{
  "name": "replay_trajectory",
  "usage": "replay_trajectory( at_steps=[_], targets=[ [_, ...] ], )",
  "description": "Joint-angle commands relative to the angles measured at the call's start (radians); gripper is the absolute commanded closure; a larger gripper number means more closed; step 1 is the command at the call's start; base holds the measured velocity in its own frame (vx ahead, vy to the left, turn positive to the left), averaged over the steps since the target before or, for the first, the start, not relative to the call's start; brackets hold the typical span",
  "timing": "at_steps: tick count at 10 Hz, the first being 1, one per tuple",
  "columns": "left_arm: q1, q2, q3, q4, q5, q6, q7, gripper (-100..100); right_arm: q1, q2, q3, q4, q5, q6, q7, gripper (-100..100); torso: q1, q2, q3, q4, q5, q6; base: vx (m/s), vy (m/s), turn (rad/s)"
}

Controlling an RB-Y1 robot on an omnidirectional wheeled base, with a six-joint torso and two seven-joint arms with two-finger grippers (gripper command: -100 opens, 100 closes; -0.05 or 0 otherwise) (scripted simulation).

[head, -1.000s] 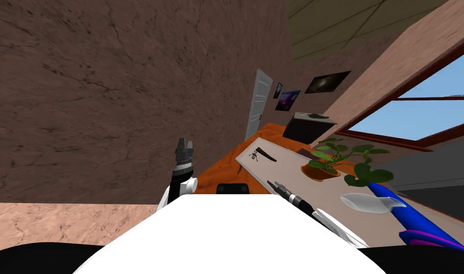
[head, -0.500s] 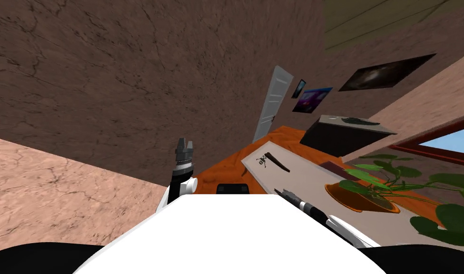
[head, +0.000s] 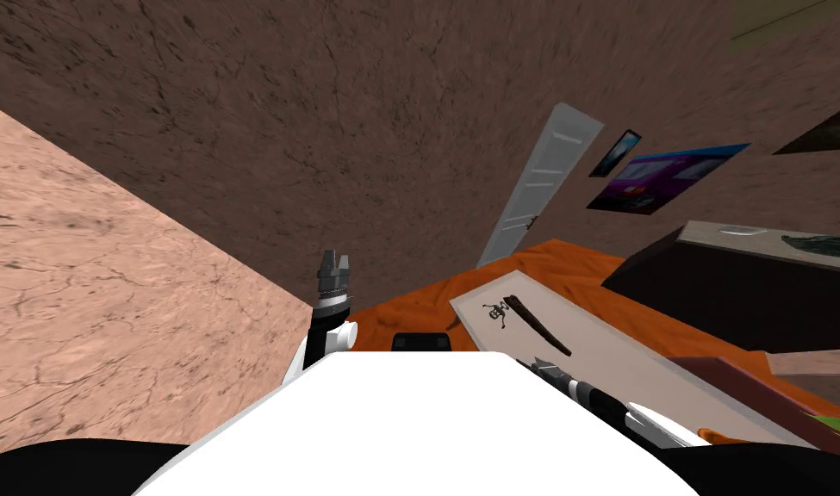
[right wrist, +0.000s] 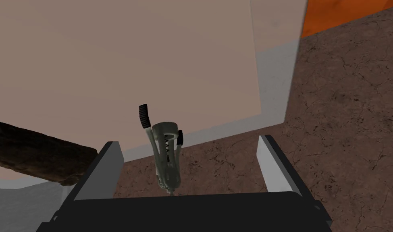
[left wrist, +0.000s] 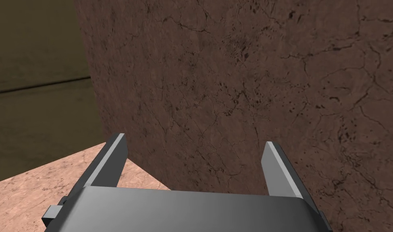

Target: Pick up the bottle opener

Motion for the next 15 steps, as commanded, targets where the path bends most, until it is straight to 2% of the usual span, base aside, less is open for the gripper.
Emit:
replay_trajectory(
  at_steps=[1,6,7,8,9,10,12,13,14,15],
  targets=[
    [0.0,0.0,0.0,0.0,0.0,0.0,0.0,0,-0.009,-0.016,0.007,0.033,0.012,-0.007,-0.001,-100,0.0,0.0,0.0,0.0,0.0,0.0,0.125,-0.017,0.135],
    [0.0,0.0,0.0,0.0,0.0,0.0,0.0,0,-0.025,-0.107,0.071,0.144,0.092,-0.021,-0.016,-100,0.001,0.0,0.0,0.0,0.0,0.001,0.137,-0.013,0.337],
    [0.0,0.0,0.0,0.0,0.0,0.0,0.0,0,-0.028,-0.11,0.08,0.148,0.099,-0.026,-0.017,-100,0.001,-0.002,-0.001,0.0,0.0,0.0,0.19,-0.034,0.219],
    [0.0,0.0,0.0,0.0,0.0,0.0,0.0,0,-0.016,-0.111,0.071,0.127,0.091,-0.015,-0.019,-100,0.001,-0.003,-0.002,-0.001,0.0,0.001,0.084,-0.019,0.032],
    [0.0,0.0,0.0,0.0,0.0,0.0,0.0,0,-0.017,-0.112,0.072,0.127,0.092,-0.016,-0.02,0,0.002,0.002,0.001,0.0,0.0,0.002,0.016,-0.005,-0.001],
    [0.0,0.0,0.0,0.0,0.0,0.0,0.0,0,-0.031,-0.082,0.076,0.14,0.092,0.0,-0.008,-100,0.004,0.007,0.004,0.001,0.0,0.002,-0.008,-0.027,0.077],
    [0.0,0.0,0.0,0.0,0.0,0.0,0.0,0,-0.049,-0.045,0.08,0.155,0.092,0.019,0.008,-100,0.001,0.011,0.006,0.002,0.0,0.002,-0.03,-0.054,0.061],
    [0.0,0.0,0.0,0.0,0.0,0.0,0.0,0,-0.047,-0.058,0.079,0.157,0.092,0.006,0.004,-100,0.0,0.012,0.007,0.002,0.0,0.002,-0.013,-0.027,0.014],
    [0.0,0.0,0.0,0.0,0.0,0.0,0.0,0,-0.048,-0.056,0.079,0.158,0.092,0.009,0.005,100,0.002,0.011,0.006,0.002,0.0,0.003,-0.002,-0.005,-0.001],
    [0.0,0.0,0.0,0.0,0.0,0.0,0.0,0,-0.048,-0.056,0.079,0.158,0.092,0.008,0.005,100,0.003,0.011,0.006,0.002,0.0,0.003,0.0,0.0,0.0]
  ],
)
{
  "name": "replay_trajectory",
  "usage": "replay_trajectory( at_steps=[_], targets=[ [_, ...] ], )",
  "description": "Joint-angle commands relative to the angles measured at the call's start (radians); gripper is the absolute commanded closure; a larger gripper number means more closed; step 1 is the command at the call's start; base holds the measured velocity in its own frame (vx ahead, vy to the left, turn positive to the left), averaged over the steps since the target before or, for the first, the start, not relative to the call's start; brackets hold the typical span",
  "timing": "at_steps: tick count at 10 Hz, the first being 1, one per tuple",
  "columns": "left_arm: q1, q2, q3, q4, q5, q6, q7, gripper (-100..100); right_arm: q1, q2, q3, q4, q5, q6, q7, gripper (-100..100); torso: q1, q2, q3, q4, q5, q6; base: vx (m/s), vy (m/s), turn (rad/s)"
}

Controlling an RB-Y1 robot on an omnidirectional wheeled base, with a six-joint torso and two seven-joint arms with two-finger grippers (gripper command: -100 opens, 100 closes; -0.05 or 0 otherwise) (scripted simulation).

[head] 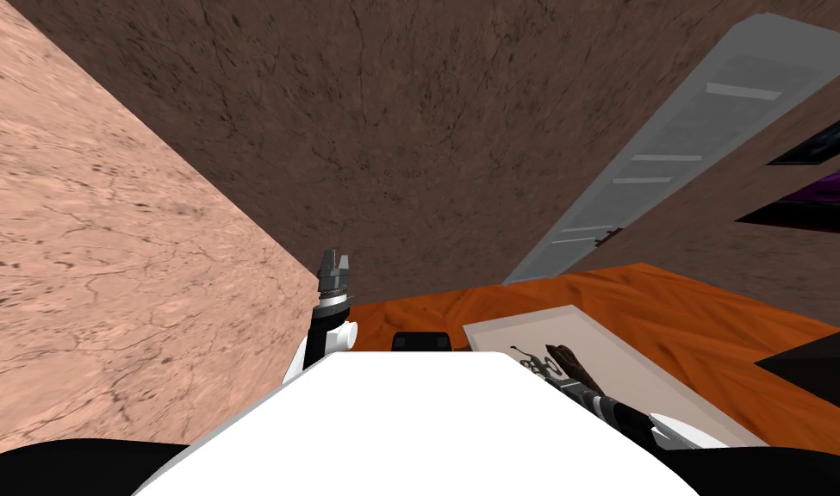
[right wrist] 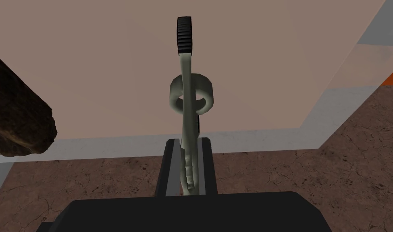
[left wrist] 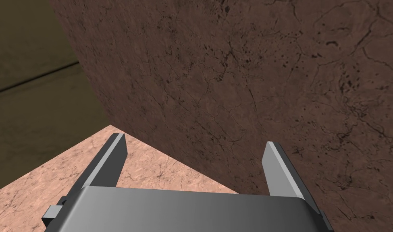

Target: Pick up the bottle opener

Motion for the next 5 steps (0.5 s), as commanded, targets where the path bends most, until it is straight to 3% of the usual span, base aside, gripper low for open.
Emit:
replay_trajectory(
  at_steps=[1,3,4,5],
  targets=[
    [0.0,0.0,0.0,0.0,0.0,0.0,0.0,0,0.0,0.0,0.0,0.0,0.0,0.0,0.0,100,0.0,0.0,0.0,0.0,0.0,0.0,0.0,0.0,0.0],
    [0.0,0.0,0.0,0.0,0.0,0.0,0.0,0,0.0,0.0,0.0,0.0,0.0,0.0,0.0,100,-0.001,0.0,0.0,0.0,0.0,0.0,0.0,0.0,0.0],
    [0.0,0.0,0.0,0.0,0.0,0.0,0.0,0,0.0,0.0,0.0,0.0,0.0,0.0,0.0,0,-0.001,-0.001,0.0,0.0,0.0,0.0,0.0,0.0,0.0],
    [0.0,0.0,0.0,0.0,0.0,0.0,0.0,0,0.02,-0.034,-0.005,-0.02,0.0,-0.01,-0.016,100,-0.001,-0.001,0.0,0.0,0.0,0.0,0.015,0.037,-0.076]
  ],
)
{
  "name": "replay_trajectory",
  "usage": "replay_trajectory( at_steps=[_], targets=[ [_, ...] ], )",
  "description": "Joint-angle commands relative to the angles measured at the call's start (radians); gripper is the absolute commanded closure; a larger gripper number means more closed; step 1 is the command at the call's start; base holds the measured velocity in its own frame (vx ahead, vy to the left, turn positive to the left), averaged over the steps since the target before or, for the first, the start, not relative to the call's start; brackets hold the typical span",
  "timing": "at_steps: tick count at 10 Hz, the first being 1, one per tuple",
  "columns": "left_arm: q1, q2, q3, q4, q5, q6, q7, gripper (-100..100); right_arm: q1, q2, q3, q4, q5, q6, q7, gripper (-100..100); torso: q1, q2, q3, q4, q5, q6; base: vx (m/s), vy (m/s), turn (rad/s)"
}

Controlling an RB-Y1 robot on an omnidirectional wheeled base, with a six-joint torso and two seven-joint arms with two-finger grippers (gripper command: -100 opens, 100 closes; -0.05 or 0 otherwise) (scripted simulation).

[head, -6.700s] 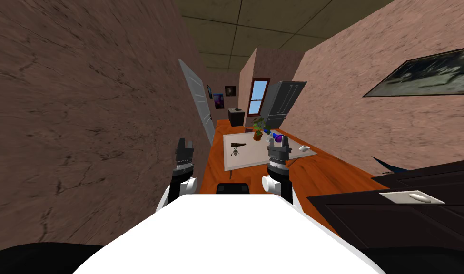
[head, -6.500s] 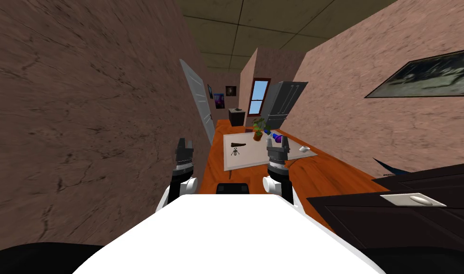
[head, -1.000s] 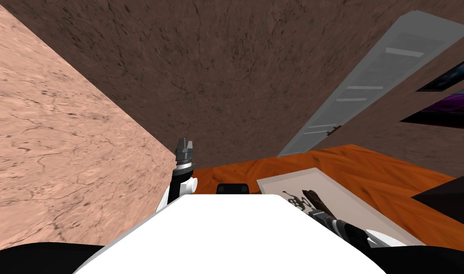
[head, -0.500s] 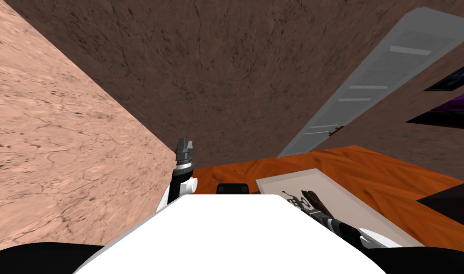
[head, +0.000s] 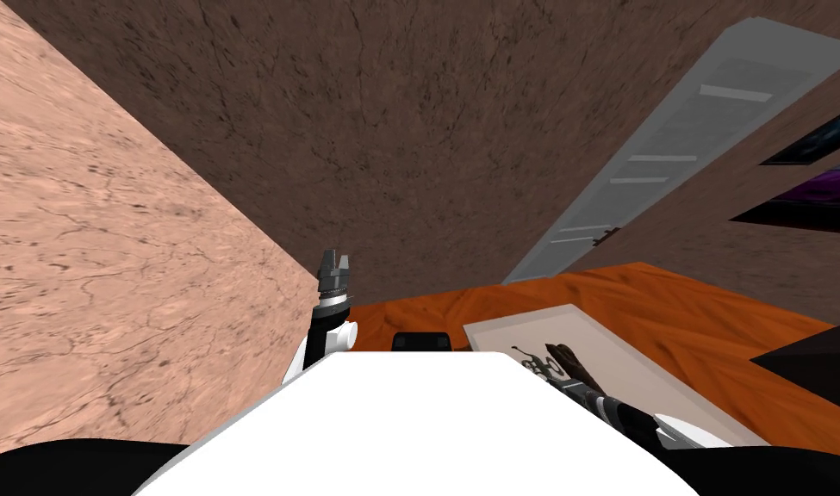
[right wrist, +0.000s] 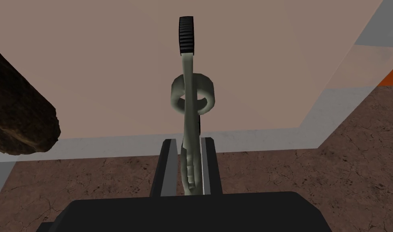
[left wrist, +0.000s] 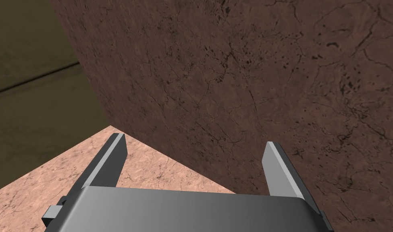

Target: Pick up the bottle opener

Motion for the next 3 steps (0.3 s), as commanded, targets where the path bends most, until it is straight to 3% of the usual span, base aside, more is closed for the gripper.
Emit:
replay_trajectory(
  at_steps=[1,2,3],
  targets=[
    [0.0,0.0,0.0,0.0,0.0,0.0,0.0,0,0.02,-0.034,-0.005,-0.02,-0.001,-0.012,-0.017,100,0.0,0.0,0.0,0.0,0.0,0.0,0.031,0.057,-0.096],
    [0.0,0.0,0.0,0.0,0.0,0.0,0.0,0,0.017,-0.023,-0.002,-0.022,0.0,-0.001,-0.012,100,0.002,-0.001,0.0,0.0,0.0,0.0,0.013,0.025,-0.024],
    [0.0,0.0,0.0,0.0,0.0,0.0,0.0,0,0.019,-0.025,-0.002,-0.024,0.0,-0.001,-0.015,0,0.001,0.0,0.0,0.0,0.0,-0.001,0.001,0.005,0.002]
  ],
)
